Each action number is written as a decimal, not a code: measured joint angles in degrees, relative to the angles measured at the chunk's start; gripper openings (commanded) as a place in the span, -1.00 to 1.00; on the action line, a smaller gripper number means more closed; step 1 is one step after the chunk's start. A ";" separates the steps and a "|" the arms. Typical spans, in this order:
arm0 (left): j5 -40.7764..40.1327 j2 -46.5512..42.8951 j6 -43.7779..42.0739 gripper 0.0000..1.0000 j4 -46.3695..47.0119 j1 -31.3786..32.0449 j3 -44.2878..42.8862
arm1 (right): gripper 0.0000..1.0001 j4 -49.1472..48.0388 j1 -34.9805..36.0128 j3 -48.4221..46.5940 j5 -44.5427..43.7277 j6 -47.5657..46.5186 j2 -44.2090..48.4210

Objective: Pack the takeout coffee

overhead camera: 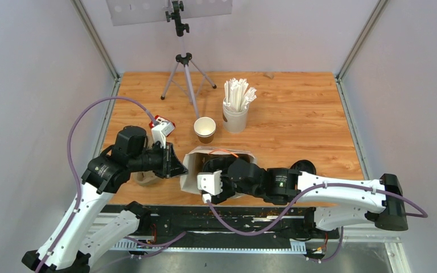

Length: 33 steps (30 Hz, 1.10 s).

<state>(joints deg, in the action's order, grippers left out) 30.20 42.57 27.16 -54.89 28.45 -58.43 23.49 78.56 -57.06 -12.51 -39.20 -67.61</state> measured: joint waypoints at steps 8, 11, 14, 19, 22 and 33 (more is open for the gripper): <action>0.55 0.20 -0.39 -1.00 0.70 0.00 0.00 | 0.37 -0.85 0.02 -1.36 0.09 -1.18 -2.82; 0.79 0.28 -0.52 -1.00 0.76 0.00 0.00 | 0.37 -1.16 0.02 -1.97 0.13 -1.86 -3.08; 0.90 0.22 -0.55 -1.00 1.09 0.00 0.24 | 0.37 -2.01 0.02 -2.25 0.15 -2.62 -3.56; 1.57 -0.02 -0.55 -1.00 1.68 0.00 1.27 | 0.37 -3.48 0.00 -2.25 0.13 -3.96 -4.81; 2.05 -0.26 -0.57 -1.00 2.05 0.00 1.90 | 0.38 -4.42 0.00 -2.25 0.13 -4.81 -5.51; 2.80 -1.64 -0.81 -1.00 2.69 0.00 3.41 | 0.37 -5.99 -0.02 -0.59 -0.02 -6.05 -6.99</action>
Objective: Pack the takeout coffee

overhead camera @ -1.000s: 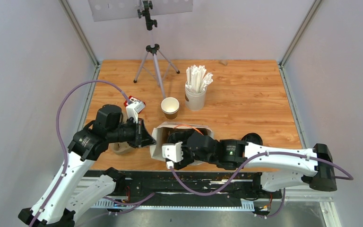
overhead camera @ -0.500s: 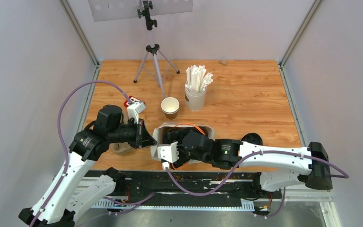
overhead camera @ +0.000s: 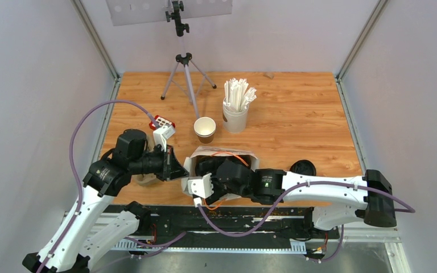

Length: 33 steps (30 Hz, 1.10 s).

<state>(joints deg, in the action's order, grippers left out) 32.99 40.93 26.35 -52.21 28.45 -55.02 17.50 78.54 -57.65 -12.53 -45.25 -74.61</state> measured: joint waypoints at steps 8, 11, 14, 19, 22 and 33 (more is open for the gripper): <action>0.17 0.07 -0.13 -1.00 0.28 0.00 0.00 | 0.37 -0.94 -0.76 2.91 -0.26 -1.40 0.04; 0.20 0.04 -0.11 -1.00 0.46 0.00 0.00 | 0.37 -1.14 -0.94 3.23 -0.28 -1.64 0.04; 0.26 -0.02 -0.07 -1.00 0.76 0.00 0.09 | 0.37 -1.64 -1.01 3.26 -0.39 -1.86 0.04; 0.74 -0.61 0.39 -1.00 1.20 0.00 1.03 | 0.37 -2.43 -1.01 3.28 -0.42 -2.45 0.04; 1.05 -1.03 0.63 -1.00 1.64 0.00 1.40 | 0.37 -2.64 -1.01 3.28 -0.44 -2.80 0.00; 1.68 -2.60 1.90 -1.00 3.87 0.00 3.78 | 0.37 -3.69 -1.29 3.39 -0.83 -3.69 -1.25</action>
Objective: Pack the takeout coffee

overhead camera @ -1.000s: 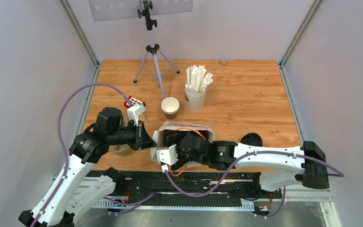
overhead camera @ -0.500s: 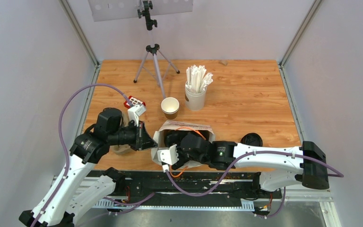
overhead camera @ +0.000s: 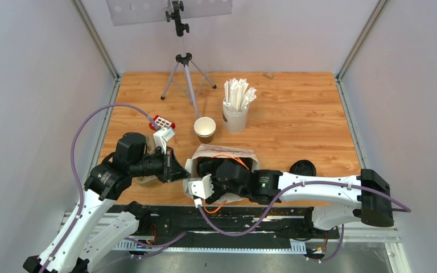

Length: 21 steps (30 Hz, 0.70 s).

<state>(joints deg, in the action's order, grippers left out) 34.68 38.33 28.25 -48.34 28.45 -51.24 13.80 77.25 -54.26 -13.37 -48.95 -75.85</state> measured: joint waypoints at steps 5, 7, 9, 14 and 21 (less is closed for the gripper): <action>0.07 -0.09 0.22 -1.00 0.66 0.00 0.00 | 0.37 0.02 -0.11 0.02 -0.04 -0.55 -0.04; 0.07 -0.20 0.46 -1.00 0.79 0.00 0.00 | 0.36 -0.22 -0.09 0.26 -0.04 -0.72 -0.04; 0.07 -0.24 0.61 -1.00 0.92 0.00 0.00 | 0.36 -1.18 -0.11 1.07 -0.13 -0.74 -0.04; 0.20 -0.39 0.59 -1.00 1.01 0.00 0.11 | 0.36 -2.60 -0.31 4.07 -1.33 -0.70 -0.04; 0.79 -0.50 0.94 -1.00 1.14 0.00 1.36 | 0.36 -2.97 -0.57 4.61 -1.79 -0.70 0.22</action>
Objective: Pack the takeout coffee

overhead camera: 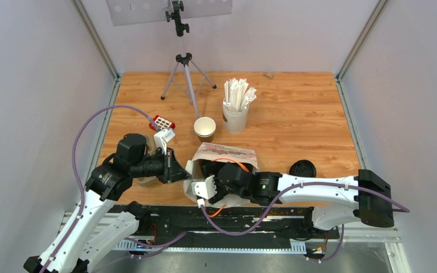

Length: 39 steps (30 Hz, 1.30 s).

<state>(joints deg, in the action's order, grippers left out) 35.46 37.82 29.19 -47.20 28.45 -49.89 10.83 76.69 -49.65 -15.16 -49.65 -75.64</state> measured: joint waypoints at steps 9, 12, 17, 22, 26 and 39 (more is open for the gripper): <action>0.55 0.00 0.81 -1.00 1.25 0.00 0.02 | 0.37 -1.11 -0.02 0.00 0.02 -0.04 0.00; 0.59 0.00 1.38 -1.00 1.84 0.00 0.02 | 0.37 -1.92 -0.02 0.00 0.11 -0.02 0.00; 0.70 -0.28 1.84 -1.00 2.51 0.00 0.33 | 0.37 -2.78 -0.39 0.00 0.13 0.02 -0.04; 0.74 -0.87 2.25 -1.00 2.93 0.00 1.11 | 0.37 -3.85 -0.76 0.02 -0.28 0.02 -0.52; 0.74 -0.85 2.27 -1.00 2.93 0.00 1.11 | 0.37 -3.80 -0.76 0.02 -0.39 0.02 -1.14; 0.72 -0.85 2.86 -1.00 3.17 0.00 1.20 | 0.37 -3.32 -0.76 0.11 -0.42 0.07 -1.73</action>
<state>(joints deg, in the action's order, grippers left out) 36.18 36.97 32.05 -44.03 28.45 -48.69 7.51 75.92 -49.54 -15.57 -49.58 -77.36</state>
